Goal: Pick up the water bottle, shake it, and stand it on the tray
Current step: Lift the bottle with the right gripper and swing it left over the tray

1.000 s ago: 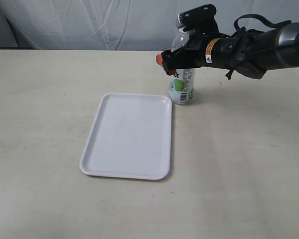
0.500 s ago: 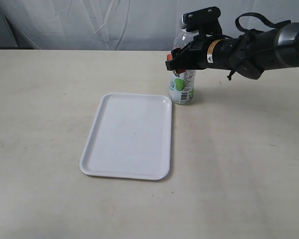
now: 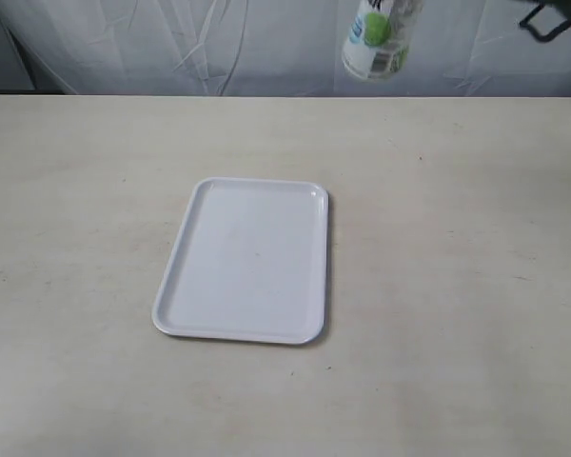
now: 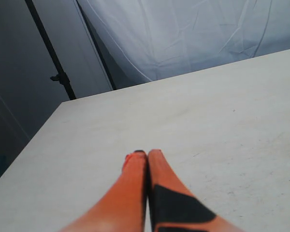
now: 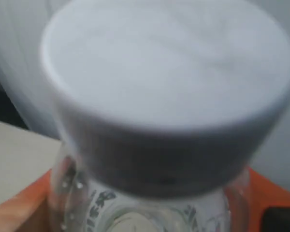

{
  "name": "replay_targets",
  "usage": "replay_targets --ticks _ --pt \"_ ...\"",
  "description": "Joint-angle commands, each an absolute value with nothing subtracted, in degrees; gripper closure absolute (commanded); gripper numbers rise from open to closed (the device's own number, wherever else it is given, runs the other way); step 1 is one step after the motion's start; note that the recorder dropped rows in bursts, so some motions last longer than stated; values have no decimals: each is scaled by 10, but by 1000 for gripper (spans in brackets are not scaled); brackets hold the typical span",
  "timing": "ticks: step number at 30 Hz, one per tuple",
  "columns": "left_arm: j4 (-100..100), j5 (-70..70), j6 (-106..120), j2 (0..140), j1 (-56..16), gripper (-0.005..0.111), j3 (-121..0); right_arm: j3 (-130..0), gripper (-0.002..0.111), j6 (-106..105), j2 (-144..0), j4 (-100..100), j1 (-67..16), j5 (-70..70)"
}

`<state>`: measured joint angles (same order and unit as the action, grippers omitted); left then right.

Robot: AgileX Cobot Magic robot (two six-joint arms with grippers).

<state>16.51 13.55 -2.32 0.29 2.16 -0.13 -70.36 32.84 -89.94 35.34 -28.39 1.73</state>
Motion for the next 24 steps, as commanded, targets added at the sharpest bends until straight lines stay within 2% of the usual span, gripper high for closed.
replay_targets --ticks 1,8,19,24 --pt "167 137 -26 0 22 107 0 -667 109 358 -827 351 -358 35" --pt "167 137 -26 0 22 107 0 -542 109 352 -859 373 -498 54" --pt "167 137 -26 0 22 107 0 -585 109 356 -724 369 -514 112" --pt "167 137 -26 0 22 107 0 -542 109 358 -758 369 -514 56"
